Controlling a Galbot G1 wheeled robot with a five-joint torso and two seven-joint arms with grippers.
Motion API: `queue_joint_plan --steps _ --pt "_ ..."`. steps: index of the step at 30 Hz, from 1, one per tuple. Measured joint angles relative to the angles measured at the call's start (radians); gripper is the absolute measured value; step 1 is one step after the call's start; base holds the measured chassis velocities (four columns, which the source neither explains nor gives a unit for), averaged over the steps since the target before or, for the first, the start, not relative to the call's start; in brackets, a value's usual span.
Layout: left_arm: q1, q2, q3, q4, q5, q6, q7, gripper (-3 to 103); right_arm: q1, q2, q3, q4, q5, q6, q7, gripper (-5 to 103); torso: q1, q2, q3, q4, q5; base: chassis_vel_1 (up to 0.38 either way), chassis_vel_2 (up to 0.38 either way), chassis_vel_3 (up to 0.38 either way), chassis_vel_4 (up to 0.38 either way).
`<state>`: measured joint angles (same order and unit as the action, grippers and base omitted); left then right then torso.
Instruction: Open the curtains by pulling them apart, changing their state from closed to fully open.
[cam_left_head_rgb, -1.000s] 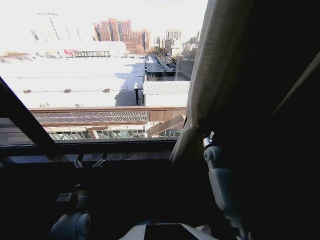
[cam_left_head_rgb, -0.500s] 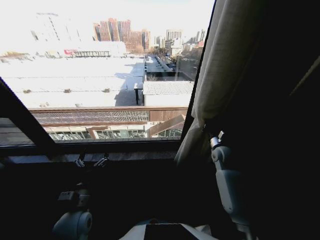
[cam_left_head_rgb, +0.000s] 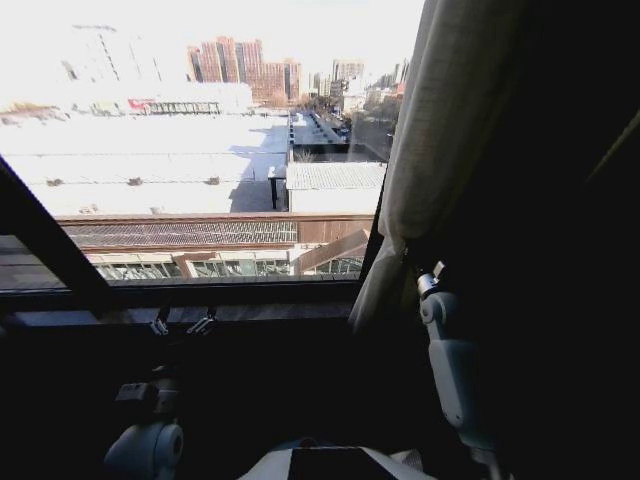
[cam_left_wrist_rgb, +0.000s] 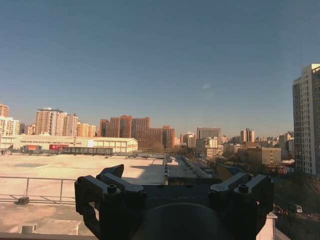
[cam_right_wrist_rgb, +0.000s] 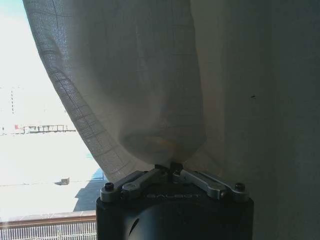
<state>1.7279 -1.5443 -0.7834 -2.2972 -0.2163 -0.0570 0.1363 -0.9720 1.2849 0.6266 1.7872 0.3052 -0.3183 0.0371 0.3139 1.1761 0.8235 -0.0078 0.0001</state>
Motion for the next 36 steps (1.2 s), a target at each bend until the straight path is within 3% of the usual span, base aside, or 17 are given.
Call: queue_joint_plan --steps 36 --pt "0.000 -0.004 0.002 0.002 0.003 -0.001 0.002 100 -0.081 0.029 -0.080 0.060 -0.033 -0.004 -0.011 0 0.000 0.000 0.000 0.0000 0.0001 -0.052 -0.048 0.053 0.049"
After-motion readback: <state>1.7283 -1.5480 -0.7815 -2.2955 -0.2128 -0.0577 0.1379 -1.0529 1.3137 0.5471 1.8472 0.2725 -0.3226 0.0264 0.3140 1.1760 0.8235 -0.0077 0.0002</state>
